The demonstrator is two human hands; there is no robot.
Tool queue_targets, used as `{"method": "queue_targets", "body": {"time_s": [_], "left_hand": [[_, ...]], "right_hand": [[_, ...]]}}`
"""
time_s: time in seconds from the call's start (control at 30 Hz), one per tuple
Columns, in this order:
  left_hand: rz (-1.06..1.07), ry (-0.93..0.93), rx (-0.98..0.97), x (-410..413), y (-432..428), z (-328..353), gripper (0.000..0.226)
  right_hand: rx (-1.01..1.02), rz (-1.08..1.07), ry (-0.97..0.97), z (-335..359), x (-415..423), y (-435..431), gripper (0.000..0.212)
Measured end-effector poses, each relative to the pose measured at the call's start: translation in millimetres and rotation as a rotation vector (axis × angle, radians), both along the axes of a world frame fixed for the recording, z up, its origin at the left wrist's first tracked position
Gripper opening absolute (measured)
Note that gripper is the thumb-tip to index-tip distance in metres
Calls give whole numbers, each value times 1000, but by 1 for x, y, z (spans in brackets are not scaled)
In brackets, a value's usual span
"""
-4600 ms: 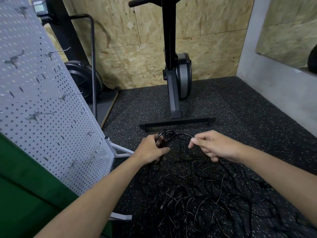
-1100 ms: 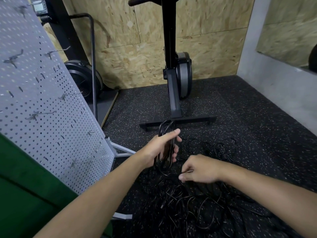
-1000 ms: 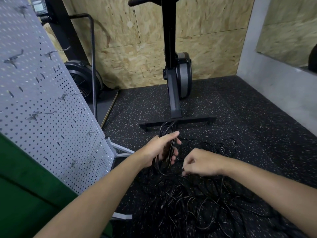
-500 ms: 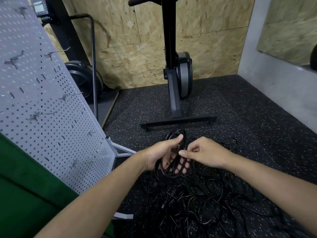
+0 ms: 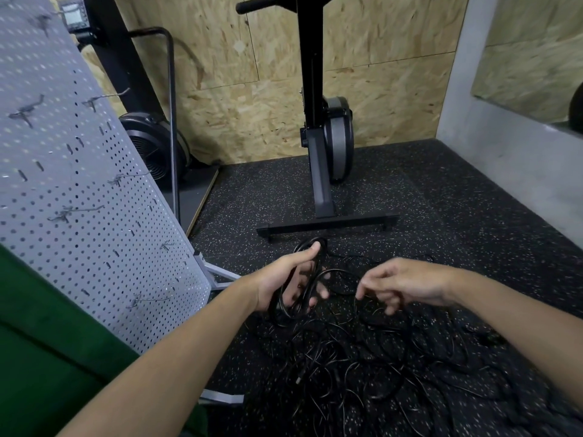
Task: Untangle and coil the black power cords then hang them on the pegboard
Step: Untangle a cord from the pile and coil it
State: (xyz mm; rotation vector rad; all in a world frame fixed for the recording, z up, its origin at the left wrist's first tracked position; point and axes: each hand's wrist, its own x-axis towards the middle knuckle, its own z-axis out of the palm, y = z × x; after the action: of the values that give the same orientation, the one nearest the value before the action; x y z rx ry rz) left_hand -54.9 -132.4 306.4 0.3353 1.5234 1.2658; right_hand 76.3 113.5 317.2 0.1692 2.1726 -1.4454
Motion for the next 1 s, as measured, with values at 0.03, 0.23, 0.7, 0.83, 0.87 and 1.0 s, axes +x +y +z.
{"method": "queue_targets", "body": {"time_s": [0.03,0.23,0.7,0.83,0.87,1.0], "left_hand": [[-11,14,-11,1,0,0,73],[-22,-10,-31,3,1,-3,70],[250,-22,-38,-9,2,-7,52],[257,-47,-23,-11,-3,-9,58],[244,-51,-23,-10,-4,-9,61],[115,46,-107,-9,-1,-19,80]], "right_hand": [[73,22,66,4,-2,-1,26],[291,84,251,13,-5,-12,21],[-81,8,-274,18,4,-4,12],[-159,-15,-223,20,5,8,22],[-193,-71,-181,20,4,6,24],[-158,-279,24,16,-1,-17,31]]}}
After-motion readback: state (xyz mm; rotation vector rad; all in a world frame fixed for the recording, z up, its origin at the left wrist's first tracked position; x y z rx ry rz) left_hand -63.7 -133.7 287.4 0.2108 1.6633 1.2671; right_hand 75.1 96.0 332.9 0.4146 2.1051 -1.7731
